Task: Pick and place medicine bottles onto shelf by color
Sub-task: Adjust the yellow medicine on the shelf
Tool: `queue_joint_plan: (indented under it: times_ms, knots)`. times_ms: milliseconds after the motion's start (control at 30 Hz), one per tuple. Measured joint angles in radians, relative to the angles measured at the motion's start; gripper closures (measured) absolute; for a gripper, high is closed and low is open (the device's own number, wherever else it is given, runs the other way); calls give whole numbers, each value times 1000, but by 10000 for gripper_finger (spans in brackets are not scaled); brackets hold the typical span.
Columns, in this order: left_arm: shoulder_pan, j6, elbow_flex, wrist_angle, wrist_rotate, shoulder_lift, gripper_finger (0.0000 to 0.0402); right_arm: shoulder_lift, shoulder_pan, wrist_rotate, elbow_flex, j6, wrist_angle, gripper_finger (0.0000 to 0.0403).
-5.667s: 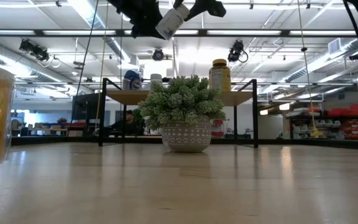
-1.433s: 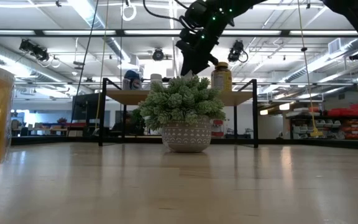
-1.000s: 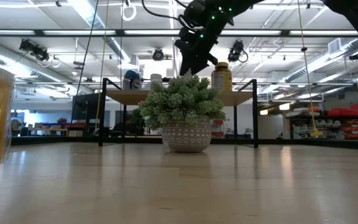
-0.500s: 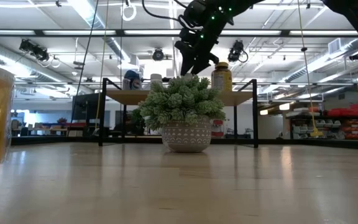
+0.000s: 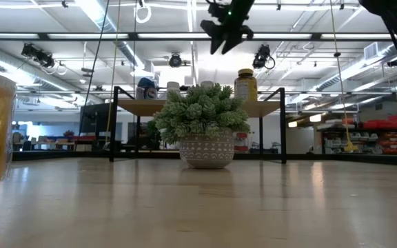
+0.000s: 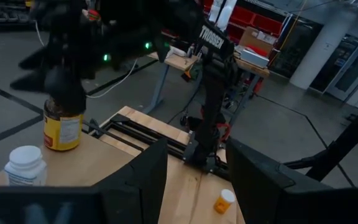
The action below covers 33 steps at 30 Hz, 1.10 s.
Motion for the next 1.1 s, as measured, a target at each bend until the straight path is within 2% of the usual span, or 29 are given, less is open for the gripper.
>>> queue_joint_plan:
  times_ms: [200,333,800,1100]
  knots:
    - [0,21,0,0,0,0,230,0,-66,24,13,131,-182,175]
    - [0,36,0,0,0,0,230,0,-110,-14,12,246,-309,174]
    - [0,36,0,-22,42,0,230,-14,-132,-137,39,403,-369,102]
    - [0,36,0,-93,54,0,230,-14,-132,-159,18,458,-455,95]
